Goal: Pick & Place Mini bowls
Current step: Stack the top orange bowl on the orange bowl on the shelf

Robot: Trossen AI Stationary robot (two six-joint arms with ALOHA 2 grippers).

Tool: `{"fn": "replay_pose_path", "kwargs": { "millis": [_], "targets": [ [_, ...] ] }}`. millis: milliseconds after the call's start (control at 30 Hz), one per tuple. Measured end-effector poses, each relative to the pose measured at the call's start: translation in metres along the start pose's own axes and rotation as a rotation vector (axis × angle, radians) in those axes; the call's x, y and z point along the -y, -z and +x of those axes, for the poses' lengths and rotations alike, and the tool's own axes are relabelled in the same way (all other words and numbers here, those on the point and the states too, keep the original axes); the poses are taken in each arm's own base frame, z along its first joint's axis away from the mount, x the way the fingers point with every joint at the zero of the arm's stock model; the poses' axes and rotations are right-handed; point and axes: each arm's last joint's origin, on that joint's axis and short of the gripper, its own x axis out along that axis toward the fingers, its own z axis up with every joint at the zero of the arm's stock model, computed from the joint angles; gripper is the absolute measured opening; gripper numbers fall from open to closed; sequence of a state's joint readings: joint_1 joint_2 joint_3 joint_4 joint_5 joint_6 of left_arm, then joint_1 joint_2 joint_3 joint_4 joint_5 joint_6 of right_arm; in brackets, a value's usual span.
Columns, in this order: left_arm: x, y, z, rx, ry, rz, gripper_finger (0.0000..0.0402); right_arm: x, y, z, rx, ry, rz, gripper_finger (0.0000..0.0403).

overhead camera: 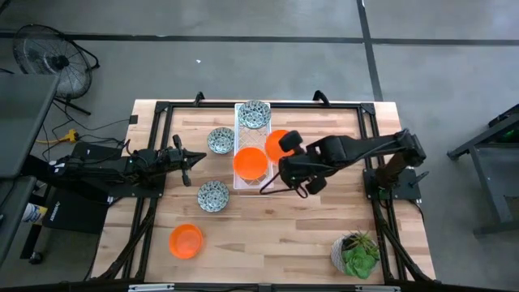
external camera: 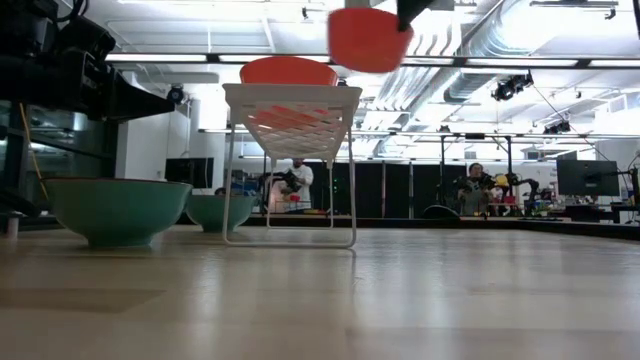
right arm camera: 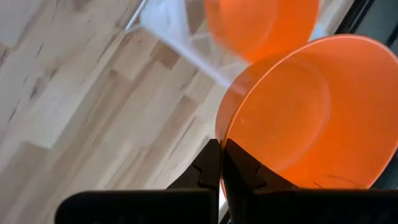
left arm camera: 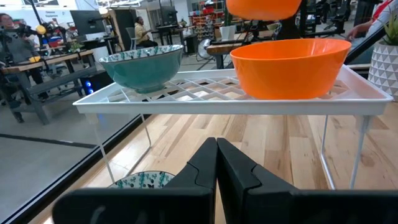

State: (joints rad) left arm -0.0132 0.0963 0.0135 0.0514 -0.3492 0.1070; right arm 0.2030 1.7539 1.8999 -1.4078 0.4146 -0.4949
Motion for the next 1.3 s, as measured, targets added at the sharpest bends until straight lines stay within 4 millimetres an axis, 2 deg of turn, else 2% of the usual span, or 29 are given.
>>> {"fn": "replay_pose_path", "kwargs": {
  "millis": [333,667,833,1300],
  "targets": [
    [0.0,0.0,0.0,0.0,0.0,0.0,0.0001,0.021,-0.037,0.012,0.052,0.035,-0.122,0.0],
    [0.0,0.0,0.0,0.0,0.0,0.0,0.0001,0.029,-0.06,0.03,0.093,0.018,-0.241,0.0],
    [0.0,0.0,0.0,0.0,0.0,0.0,0.0001,0.031,-0.064,0.037,0.113,-0.004,-0.282,0.0],
    [0.0,0.0,0.0,0.0,0.0,0.0,0.0001,0.041,-0.056,0.047,0.142,-0.084,-0.244,0.0]
  ]
}}
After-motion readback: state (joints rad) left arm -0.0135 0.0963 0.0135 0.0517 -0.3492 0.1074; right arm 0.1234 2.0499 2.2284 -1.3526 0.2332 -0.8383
